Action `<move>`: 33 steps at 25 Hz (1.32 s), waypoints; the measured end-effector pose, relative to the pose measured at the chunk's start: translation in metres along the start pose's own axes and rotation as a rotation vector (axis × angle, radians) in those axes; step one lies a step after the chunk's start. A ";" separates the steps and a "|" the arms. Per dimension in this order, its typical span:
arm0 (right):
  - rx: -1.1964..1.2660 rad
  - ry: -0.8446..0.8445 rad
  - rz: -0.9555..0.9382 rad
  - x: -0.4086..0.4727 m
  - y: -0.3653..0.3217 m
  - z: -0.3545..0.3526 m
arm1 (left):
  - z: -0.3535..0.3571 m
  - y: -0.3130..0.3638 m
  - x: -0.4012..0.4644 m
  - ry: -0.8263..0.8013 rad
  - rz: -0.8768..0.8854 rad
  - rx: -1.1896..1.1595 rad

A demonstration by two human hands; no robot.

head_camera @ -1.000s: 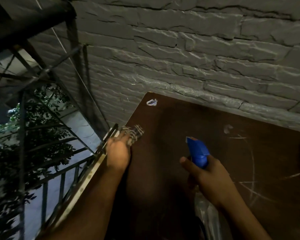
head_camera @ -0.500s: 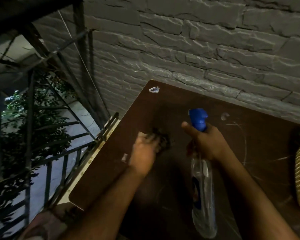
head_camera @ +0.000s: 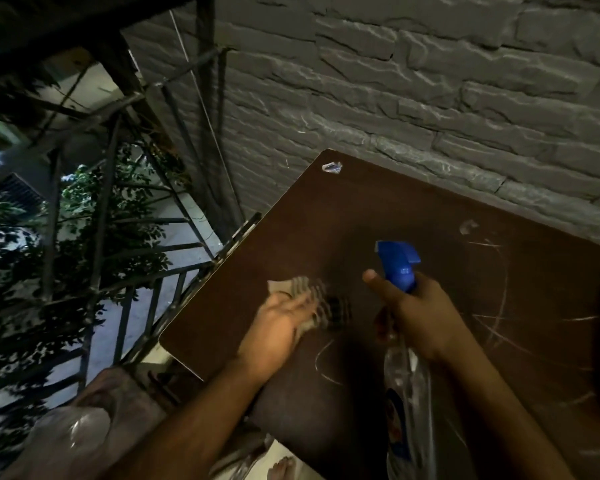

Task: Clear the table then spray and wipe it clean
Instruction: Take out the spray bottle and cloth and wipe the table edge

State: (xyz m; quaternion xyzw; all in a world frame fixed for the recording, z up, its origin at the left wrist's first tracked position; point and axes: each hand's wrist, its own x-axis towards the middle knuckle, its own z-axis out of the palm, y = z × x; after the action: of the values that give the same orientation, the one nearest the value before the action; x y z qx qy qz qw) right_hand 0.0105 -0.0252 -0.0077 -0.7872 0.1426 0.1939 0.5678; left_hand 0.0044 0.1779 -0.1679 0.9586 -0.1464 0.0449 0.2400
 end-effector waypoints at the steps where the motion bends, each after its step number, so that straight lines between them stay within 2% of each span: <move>1: 0.012 -0.013 -0.011 -0.003 0.000 0.003 | 0.003 0.001 -0.007 -0.023 0.111 0.034; 2: 0.021 -0.029 -0.016 -0.006 0.001 0.006 | -0.001 -0.013 -0.005 0.011 0.116 0.051; 3: 0.024 -0.047 -0.013 -0.009 0.002 0.007 | -0.011 -0.032 0.000 0.045 -0.043 0.068; 5: 0.025 -0.073 -0.006 -0.014 0.006 0.009 | -0.023 -0.078 -0.001 0.196 -0.515 0.075; 6: 0.019 -0.080 -0.005 -0.016 0.008 0.010 | -0.024 -0.083 -0.003 0.205 -0.656 0.089; 7: 0.007 -0.086 -0.006 -0.018 0.009 0.011 | -0.022 -0.073 -0.005 0.181 -0.637 0.096; 8: -0.003 -0.093 -0.010 -0.021 0.011 0.013 | -0.014 -0.055 -0.008 0.130 -0.473 0.094; 9: -0.008 -0.101 -0.020 -0.024 0.011 0.015 | -0.006 -0.032 -0.017 0.010 -0.254 0.098; 10: -0.012 -0.110 -0.034 -0.025 0.012 0.017 | 0.001 -0.014 -0.028 -0.042 -0.035 0.111; 11: -0.020 -0.117 -0.046 -0.026 0.013 0.019 | 0.001 -0.012 -0.035 -0.068 0.090 0.103; 12: -0.025 -0.121 -0.050 -0.027 0.013 0.021 | -0.006 -0.019 -0.036 -0.052 0.069 0.095; 15: -0.010 -0.122 -0.029 -0.028 0.013 0.025 | -0.028 -0.066 -0.033 0.223 -0.588 0.110; 16: -0.011 -0.122 -0.025 -0.029 0.014 0.028 | -0.027 -0.063 -0.036 0.228 -0.657 0.121; 17: -0.012 -0.124 -0.024 -0.031 0.014 0.031 | -0.024 -0.051 -0.040 0.162 -0.572 0.112; 19: 0.004 -0.128 -0.024 -0.036 0.014 0.038 | -0.007 -0.013 -0.061 -0.053 -0.126 0.058; 20: 0.005 -0.132 -0.028 -0.038 0.014 0.042 | -0.004 -0.002 -0.076 -0.096 0.086 0.058; 21: 0.002 -0.134 -0.035 -0.041 0.013 0.045 | -0.010 -0.008 -0.083 -0.116 0.169 0.050; 22: 0.004 -0.131 -0.045 -0.044 0.012 0.048 | -0.018 -0.027 -0.083 -0.083 0.118 0.061; 25: 0.006 -0.114 -0.039 -0.054 0.007 0.059 | -0.044 -0.087 -0.084 0.150 -0.519 0.111; 26: 0.010 -0.109 -0.030 -0.059 0.006 0.064 | -0.045 -0.089 -0.089 0.162 -0.613 0.125; 27: 0.017 -0.106 -0.025 -0.064 0.005 0.068 | -0.042 -0.077 -0.092 0.111 -0.562 0.111; 29: 0.033 -0.095 -0.032 -0.074 0.005 0.078 | -0.033 -0.035 -0.112 -0.112 -0.188 -0.008; 30: 0.036 -0.092 -0.041 -0.079 0.006 0.083 | -0.033 -0.015 -0.125 -0.174 0.001 -0.035; 31: 0.040 -0.087 -0.048 -0.084 0.006 0.088 | -0.036 -0.014 -0.132 -0.179 0.078 -0.080; 32: 0.046 -0.079 -0.051 -0.089 0.006 0.091 | -0.040 -0.029 -0.131 -0.112 0.039 -0.125; 33: 0.048 -0.067 -0.051 -0.093 0.007 0.094 | -0.046 -0.054 -0.125 -0.054 -0.090 -0.117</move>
State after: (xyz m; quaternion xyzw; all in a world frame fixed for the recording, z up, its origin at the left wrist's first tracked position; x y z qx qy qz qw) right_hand -0.0884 0.0628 0.0038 -0.7699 0.1078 0.2021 0.5956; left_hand -0.0989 0.2775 -0.1709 0.9494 -0.1119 -0.0006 0.2933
